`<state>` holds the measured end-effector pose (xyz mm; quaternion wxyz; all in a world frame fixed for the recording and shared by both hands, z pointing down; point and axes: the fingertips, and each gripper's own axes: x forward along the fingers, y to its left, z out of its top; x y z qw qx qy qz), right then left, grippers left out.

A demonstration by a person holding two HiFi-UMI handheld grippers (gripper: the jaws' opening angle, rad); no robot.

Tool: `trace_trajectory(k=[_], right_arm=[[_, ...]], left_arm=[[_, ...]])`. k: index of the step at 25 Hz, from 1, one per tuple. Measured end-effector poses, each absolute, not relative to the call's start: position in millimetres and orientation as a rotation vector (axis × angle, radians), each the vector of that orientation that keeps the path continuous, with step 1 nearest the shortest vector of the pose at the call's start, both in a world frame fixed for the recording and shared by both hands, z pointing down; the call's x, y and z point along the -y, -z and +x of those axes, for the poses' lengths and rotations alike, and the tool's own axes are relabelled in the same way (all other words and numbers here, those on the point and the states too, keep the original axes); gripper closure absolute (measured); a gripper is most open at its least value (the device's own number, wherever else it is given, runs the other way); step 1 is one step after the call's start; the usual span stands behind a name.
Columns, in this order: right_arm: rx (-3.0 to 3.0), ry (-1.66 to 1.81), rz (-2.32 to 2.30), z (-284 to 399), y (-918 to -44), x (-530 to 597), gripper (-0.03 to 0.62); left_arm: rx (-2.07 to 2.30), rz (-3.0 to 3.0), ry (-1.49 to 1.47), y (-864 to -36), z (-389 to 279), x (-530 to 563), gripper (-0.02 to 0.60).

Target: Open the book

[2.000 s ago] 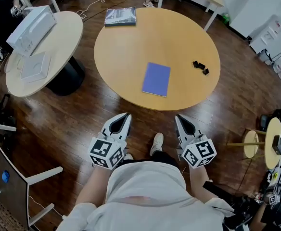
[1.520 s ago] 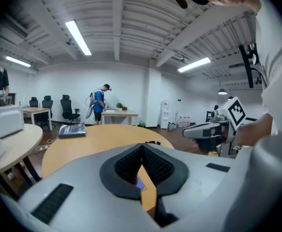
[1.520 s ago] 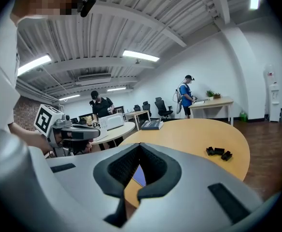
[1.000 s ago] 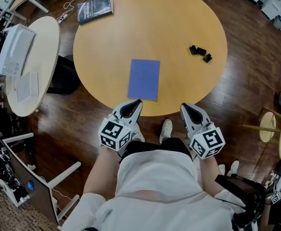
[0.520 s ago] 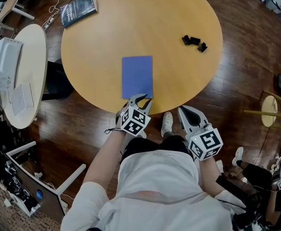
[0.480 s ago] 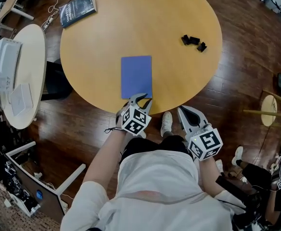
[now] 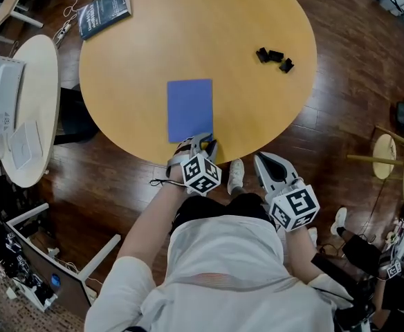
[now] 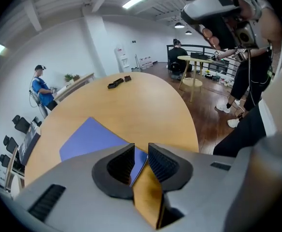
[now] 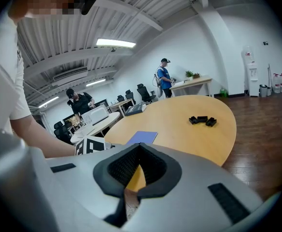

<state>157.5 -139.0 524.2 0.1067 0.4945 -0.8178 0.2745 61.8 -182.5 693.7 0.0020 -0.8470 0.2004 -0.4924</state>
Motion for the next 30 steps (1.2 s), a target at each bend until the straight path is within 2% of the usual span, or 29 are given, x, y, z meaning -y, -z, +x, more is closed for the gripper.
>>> trace_trajectory(k=[17, 18, 20, 26, 30], right_arm=[[2.395, -0.828, 1.465, 159.5, -528.9, 137.7, 0.597], [2.395, -0.829, 1.464, 159.3, -529.2, 137.5, 0.597], [2.396, -0.828, 1.462, 157.9, -529.1, 137.8, 0.597], [2.404, -0.828, 1.448, 151.3, -527.7, 139.3, 0.597], [2.422, -0.821, 1.422, 143.2, -526.8, 143.4, 0.597]], left_arm=[[-0.664, -2.724, 1.578, -698.4, 61.3, 185.3, 0.489], [-0.675, -2.738, 1.575, -697.6, 61.5, 185.4, 0.493], [-0.706, -2.759, 1.559, -693.7, 61.4, 186.2, 0.569], [-0.783, -2.853, 1.473, -670.2, 64.0, 189.4, 0.571], [-0.893, -3.044, 1.315, -641.1, 66.3, 194.3, 0.571]])
